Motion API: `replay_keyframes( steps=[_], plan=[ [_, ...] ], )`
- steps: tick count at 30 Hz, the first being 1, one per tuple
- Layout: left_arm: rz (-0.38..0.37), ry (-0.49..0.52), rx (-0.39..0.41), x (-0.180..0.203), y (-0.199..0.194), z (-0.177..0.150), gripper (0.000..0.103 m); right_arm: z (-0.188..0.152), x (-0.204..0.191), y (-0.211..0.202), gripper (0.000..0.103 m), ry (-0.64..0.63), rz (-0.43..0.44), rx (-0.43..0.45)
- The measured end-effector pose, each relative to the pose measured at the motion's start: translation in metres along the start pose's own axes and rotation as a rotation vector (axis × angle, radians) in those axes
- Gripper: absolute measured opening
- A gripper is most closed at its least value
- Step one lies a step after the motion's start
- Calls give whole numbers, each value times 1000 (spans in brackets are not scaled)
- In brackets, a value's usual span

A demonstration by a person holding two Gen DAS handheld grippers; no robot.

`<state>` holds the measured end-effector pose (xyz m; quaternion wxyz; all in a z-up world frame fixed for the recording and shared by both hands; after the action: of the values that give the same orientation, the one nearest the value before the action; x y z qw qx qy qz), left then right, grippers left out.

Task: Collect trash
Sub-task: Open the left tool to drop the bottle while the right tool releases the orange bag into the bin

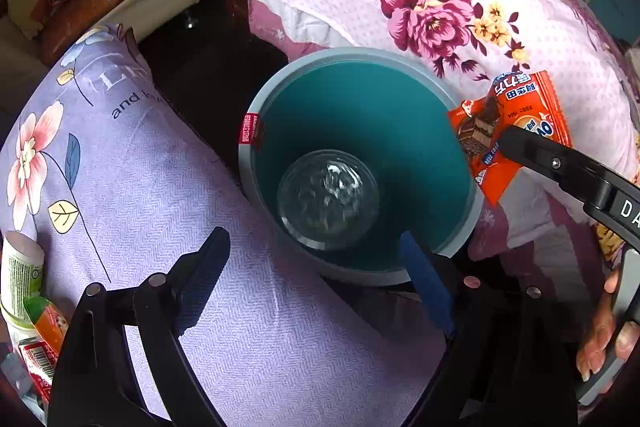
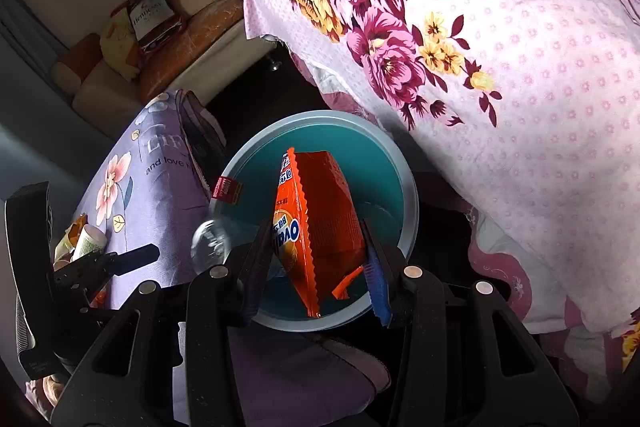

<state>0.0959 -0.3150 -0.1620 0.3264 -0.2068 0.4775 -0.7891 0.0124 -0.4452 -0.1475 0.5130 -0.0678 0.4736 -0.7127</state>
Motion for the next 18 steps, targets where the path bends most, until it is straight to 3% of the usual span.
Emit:
replay_keyframes(
  steps=[12, 14, 16, 18],
  plan=[
    [-5, -104, 46, -33, -24, -17, 91, -13, -16, 23, 41, -30, -6, -64],
    [-11, -126, 51, -39, -29, -20, 91, -16, -23, 25, 44, -45, -7, -80],
    [-21, -146, 57, -43, -35, -23, 91, -18, -29, 26, 59, -48, -5, -88],
    [-21, -154, 71, -47, -42, -26, 91, -19, -34, 25, 63, -57, -12, -85]
  ],
)
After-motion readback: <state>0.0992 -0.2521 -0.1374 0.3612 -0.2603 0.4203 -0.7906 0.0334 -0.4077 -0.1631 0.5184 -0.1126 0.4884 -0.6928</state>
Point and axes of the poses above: each gripper's, at about its wrist camera, not at the fingertips, and y roughly the way its jaws point, x to its right, z to its top, the point moved 8 cm from there along y, roughly the way its jaws point, and after that the axes turned 7 degrees about x, right-handed, at the moved point
